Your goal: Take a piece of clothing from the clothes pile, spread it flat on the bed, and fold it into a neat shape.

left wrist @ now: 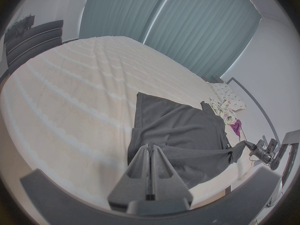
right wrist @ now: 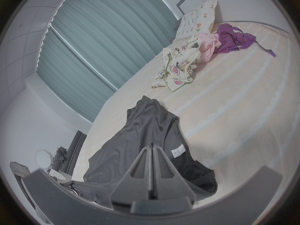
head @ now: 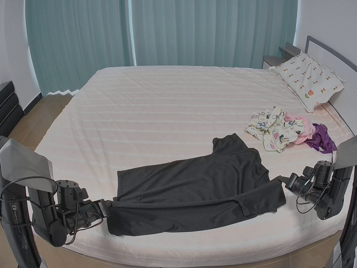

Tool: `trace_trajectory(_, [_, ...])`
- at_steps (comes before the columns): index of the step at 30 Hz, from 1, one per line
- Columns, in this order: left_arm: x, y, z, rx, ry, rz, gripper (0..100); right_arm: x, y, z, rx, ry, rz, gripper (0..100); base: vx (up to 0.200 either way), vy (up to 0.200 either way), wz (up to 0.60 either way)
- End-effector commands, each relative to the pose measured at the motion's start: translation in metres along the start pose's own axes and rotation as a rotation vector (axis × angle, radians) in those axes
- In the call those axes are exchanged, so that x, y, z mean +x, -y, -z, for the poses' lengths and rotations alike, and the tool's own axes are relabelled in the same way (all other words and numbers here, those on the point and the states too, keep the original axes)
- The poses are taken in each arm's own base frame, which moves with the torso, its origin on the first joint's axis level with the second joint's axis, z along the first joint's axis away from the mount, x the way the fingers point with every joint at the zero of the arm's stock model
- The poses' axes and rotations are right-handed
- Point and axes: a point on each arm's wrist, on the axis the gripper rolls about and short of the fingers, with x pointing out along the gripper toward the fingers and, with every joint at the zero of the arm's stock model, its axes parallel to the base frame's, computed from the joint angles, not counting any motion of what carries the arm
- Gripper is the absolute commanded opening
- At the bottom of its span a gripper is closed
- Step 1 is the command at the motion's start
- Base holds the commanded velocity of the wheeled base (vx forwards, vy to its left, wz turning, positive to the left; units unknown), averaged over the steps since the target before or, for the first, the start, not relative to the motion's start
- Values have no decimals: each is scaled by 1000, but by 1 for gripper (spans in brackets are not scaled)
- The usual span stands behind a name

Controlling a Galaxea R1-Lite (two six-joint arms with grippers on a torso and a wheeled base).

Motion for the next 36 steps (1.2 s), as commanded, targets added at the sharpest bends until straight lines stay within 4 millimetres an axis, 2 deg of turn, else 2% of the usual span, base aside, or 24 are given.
trace_trajectory(1, [-20,2,1,-1,-7,4,0,-13,-10,-6,-12,25,-18,0,0,0,0])
trace_trajectory(6, [-40,4,10,11,-53,15,0,-18,-10,-2,-7,10,-10,0,0,0,0])
trace_trajectory(12, [-38,4,13,8,-69,13,0,-16,-8,-1,-6,6,-8,0,0,0,0])
trace_trajectory(19, [-12,-6,16,-13,-101,-9,0,5,2,3,-1,-13,1,0,0,0,0])
trace_trajectory(26, [20,-15,10,-30,-62,-23,0,29,14,6,4,-26,9,0,0,0,0])
trace_trajectory(36, [41,-19,14,-31,-68,-25,0,42,16,10,0,-38,4,0,0,0,0])
